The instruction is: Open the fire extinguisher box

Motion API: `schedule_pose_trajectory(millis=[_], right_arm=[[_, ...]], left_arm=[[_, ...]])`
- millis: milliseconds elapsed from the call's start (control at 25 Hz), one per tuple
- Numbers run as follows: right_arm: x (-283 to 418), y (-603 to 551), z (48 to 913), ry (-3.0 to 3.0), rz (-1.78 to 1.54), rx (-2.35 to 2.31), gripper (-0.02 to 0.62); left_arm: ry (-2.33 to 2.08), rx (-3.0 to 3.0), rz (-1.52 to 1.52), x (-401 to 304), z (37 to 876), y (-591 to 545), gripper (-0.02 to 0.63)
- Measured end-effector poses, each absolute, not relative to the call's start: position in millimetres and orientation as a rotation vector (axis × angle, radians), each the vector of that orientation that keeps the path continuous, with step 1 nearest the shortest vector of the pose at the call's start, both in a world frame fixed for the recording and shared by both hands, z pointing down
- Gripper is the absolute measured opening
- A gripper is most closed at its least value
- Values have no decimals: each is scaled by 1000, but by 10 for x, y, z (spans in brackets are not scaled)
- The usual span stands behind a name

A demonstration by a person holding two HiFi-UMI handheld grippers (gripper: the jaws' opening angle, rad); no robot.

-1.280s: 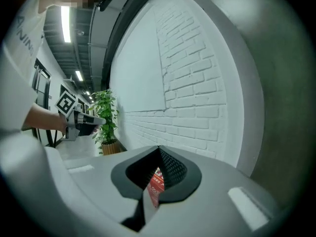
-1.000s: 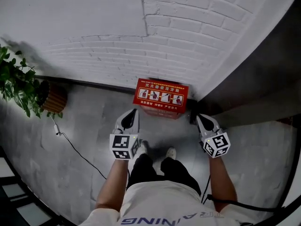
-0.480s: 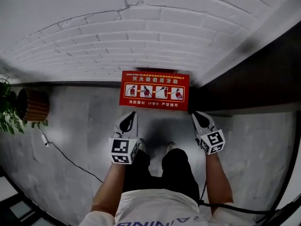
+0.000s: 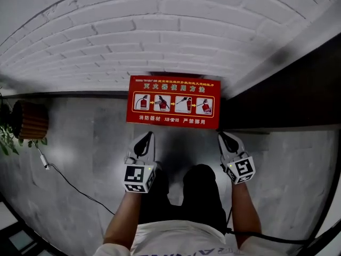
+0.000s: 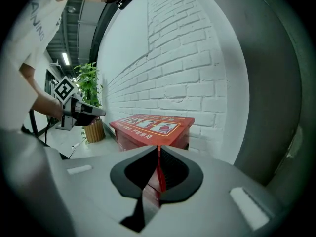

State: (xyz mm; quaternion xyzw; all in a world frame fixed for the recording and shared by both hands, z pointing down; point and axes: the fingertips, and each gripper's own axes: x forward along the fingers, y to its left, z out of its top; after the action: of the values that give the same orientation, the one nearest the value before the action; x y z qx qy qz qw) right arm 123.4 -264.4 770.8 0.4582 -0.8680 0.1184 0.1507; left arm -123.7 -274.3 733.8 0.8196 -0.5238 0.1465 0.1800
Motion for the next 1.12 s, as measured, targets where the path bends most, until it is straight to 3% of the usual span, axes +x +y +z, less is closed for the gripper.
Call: schedule_pose_trajectory(millis=[80, 280, 640, 1120], right_arm=[[1214, -2680, 7767, -2491, 336, 1311, 27], [1164, -2778, 7938, -2477, 363, 1263, 121], [1134, -2840, 7820, -2485, 377, 1250, 107], [1136, -3250, 6591, -2562, 290, 1370, 109]], left_arm=[[-1472, 2311, 413, -1232, 7421, -2735, 3], [-1458, 2302, 422, -1230, 7473, -2685, 3], [-1452, 2271, 436, -1309, 7418, -2628, 3], [-1501, 2273, 382, -1433, 6918, -2663, 3]])
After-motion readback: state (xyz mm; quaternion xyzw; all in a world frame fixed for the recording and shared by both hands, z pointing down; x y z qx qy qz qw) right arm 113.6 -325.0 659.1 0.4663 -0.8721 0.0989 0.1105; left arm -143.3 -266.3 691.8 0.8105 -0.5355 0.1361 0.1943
